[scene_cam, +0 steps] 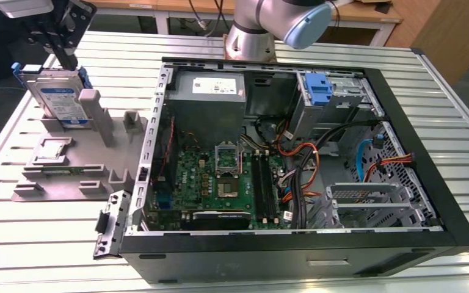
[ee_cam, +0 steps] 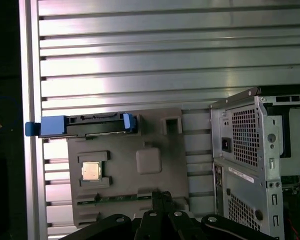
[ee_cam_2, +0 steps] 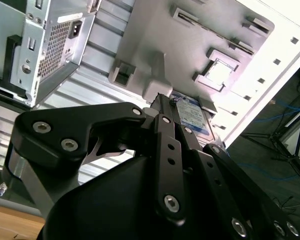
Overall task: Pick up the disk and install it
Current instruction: 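Reach for the disk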
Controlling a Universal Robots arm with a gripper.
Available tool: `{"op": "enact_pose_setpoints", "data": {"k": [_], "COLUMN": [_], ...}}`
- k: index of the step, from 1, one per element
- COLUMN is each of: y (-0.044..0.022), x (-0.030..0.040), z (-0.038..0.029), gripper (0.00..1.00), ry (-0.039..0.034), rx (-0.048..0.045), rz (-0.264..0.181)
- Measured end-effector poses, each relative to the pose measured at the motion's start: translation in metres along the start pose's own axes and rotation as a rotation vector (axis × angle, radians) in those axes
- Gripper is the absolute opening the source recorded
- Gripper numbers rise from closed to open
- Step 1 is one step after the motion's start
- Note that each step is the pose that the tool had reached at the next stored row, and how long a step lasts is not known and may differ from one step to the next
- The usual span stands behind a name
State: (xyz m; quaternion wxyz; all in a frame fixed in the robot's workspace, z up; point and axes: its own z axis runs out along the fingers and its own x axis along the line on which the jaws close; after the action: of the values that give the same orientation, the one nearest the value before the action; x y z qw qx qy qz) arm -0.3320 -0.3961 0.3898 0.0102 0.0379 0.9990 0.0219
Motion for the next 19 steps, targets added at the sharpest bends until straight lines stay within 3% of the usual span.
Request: {"op": "enact_pose_setpoints", "data": {"k": [12, 19], "y": [0.0022, 0.0129], "x": [0.0409, 0.0529], "z": [0.0017, 0.0050], "gripper": [0.10, 0.10], "ry": [0.0039, 0.0059], "rx": [0.0004, 0.0000], "rz": [0.000, 0.000]}}
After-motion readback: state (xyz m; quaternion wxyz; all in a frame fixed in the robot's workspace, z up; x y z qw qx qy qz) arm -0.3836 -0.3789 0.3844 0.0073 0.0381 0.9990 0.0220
